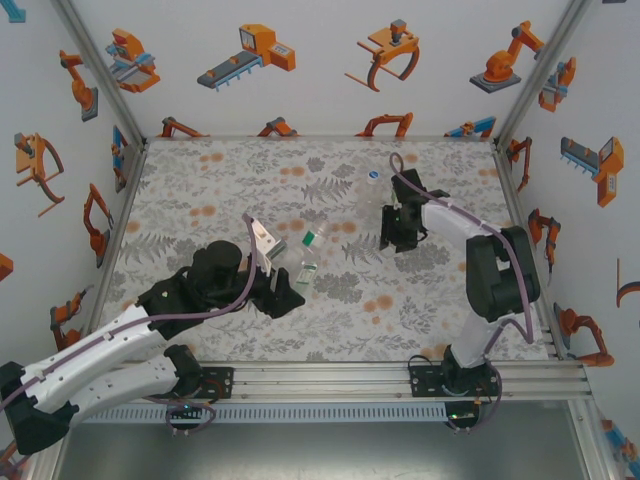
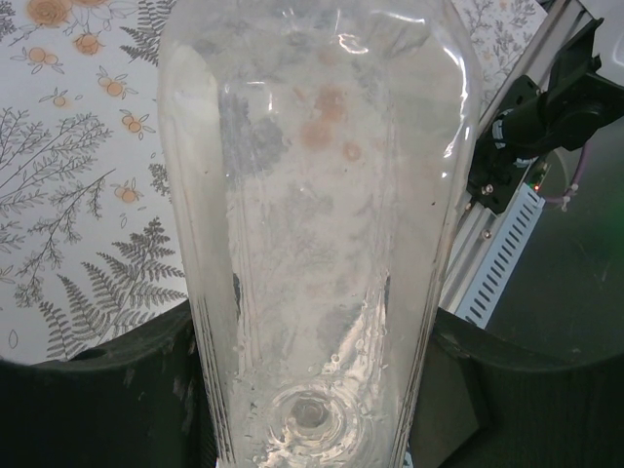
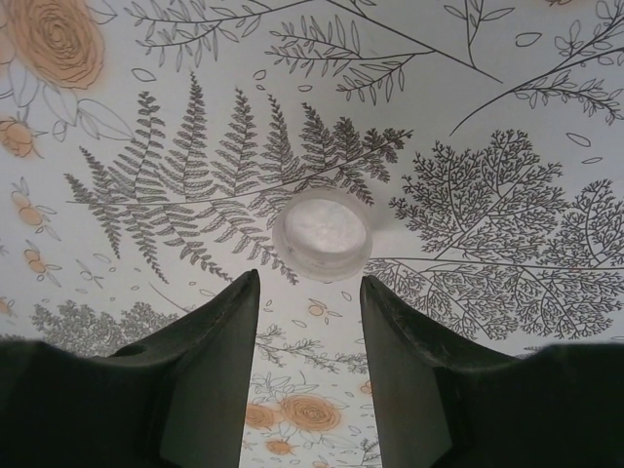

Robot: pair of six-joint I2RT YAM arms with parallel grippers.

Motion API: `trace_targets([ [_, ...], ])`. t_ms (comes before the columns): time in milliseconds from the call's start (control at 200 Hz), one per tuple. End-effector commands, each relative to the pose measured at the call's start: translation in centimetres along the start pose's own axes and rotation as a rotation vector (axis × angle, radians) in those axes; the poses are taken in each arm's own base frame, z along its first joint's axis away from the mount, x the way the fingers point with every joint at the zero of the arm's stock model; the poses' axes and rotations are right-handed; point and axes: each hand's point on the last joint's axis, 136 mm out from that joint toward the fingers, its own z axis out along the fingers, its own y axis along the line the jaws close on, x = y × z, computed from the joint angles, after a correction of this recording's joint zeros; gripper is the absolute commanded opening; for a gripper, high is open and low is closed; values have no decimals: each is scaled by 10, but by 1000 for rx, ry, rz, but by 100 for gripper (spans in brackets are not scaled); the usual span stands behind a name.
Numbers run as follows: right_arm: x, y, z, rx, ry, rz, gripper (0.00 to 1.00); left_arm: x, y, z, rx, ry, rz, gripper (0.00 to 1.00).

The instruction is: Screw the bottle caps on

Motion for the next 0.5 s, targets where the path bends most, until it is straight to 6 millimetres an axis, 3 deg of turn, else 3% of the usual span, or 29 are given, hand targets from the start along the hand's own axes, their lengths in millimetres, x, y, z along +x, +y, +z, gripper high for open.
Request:
trace_targets([
  [0,-21,2,-2,5,-59,12,44,-10,0,-9,-11,-30,2,4],
  [496,-21,-5,8,45,-39,-4,43,-12,2,-13,-21,-18,10,4],
])
